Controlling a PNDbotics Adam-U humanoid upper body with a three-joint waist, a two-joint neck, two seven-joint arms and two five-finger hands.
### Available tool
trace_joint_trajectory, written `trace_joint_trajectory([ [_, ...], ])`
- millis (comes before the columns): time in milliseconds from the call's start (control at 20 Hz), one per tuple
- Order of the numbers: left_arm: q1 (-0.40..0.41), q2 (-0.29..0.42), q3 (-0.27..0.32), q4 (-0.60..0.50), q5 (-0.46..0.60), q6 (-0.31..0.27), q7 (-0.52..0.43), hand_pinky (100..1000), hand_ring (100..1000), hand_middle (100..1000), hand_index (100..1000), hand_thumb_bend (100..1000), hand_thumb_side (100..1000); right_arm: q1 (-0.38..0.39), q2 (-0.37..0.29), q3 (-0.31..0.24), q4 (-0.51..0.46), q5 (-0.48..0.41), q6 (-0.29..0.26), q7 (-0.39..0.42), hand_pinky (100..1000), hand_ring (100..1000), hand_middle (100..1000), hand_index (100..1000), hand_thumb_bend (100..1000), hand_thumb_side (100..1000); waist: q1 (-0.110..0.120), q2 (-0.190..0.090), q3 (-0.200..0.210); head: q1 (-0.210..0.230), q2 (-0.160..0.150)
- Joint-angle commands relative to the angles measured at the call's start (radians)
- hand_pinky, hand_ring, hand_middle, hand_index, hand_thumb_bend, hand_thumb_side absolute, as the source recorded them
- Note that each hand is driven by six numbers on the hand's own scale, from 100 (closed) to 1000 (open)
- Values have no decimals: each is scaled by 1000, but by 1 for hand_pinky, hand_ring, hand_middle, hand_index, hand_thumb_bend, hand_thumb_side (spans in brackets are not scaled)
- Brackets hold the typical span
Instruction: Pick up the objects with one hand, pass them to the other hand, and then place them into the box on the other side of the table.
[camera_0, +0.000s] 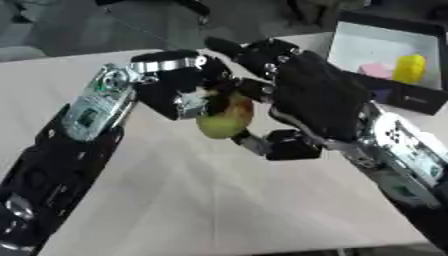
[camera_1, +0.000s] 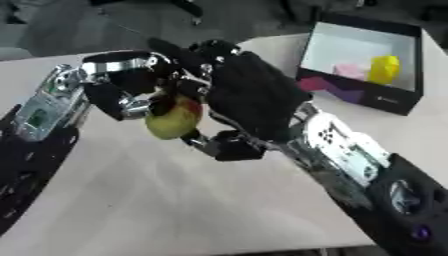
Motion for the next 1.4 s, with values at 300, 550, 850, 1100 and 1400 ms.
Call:
trace_joint_trajectory([
  [300,-19,6,-16,-19,28,-1,0,678,539,512,612,204,756,-6,-4,-6,-18,-48,18,-19,745,767,1000,281,100,172,-6,-10,-3,-4,-4],
  [550,-15,4,-11,4,31,4,0,692,573,561,669,347,864,-7,-5,-11,-18,-53,24,-52,725,756,1000,280,100,195,-6,-8,-6,-6,-5],
  [850,-14,2,29,39,24,19,0,724,635,641,734,361,912,-5,-8,-15,-18,-44,32,-123,717,750,1000,274,100,203,-6,-7,-5,-12,-11],
  [1100,-14,1,71,75,-1,33,0,732,666,675,757,243,1000,-3,-11,-16,-18,-40,41,-168,719,750,1000,257,100,220,-6,-7,-6,-13,-16],
  [1400,-18,-1,116,114,-48,51,16,733,679,690,765,100,1000,-2,-15,-17,-18,-42,47,-205,711,742,1000,252,100,212,-7,-6,-9,-14,-22],
])
